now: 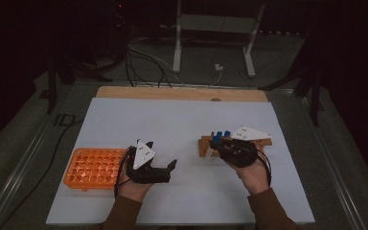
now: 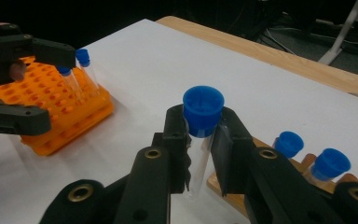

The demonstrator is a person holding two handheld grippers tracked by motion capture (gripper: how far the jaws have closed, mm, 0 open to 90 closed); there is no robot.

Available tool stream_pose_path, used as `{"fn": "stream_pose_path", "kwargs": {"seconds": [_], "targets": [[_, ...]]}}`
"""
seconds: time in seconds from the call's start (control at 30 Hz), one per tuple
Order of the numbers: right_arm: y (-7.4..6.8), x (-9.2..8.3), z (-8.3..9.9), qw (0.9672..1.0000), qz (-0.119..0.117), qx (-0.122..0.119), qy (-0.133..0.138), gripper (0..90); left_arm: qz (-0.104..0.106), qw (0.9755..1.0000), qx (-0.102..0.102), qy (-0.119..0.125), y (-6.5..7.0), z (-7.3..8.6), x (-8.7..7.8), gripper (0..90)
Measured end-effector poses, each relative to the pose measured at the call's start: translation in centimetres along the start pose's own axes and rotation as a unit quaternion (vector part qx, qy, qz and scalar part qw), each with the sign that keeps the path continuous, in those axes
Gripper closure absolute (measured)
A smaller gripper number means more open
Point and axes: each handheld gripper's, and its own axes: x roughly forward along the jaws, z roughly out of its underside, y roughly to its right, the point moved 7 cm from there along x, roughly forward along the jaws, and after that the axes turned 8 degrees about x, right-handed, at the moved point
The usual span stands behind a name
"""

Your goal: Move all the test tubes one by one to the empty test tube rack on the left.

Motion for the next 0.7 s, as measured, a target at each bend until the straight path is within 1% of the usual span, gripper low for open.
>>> {"fn": "stream_pose_path", "kwargs": {"seconds": [0.2,0.4,0.7], "targets": [[-0.4,0.1,0.0,1.0000,-0.005,-0.003,-0.001,76.8,0.008,1.0000,0.002,0.000,0.4,-0.5,0.5,3.9],[-0.8,0.3,0.0,0.9999,-0.012,-0.002,-0.003,76.8,0.018,0.9998,0.000,0.001,0.9,-0.8,1.1,3.9],[-1.7,0.8,0.1,0.9997,-0.022,-0.008,-0.006,76.8,0.028,0.9996,0.004,0.003,1.6,-1.4,1.7,4.1]]}}
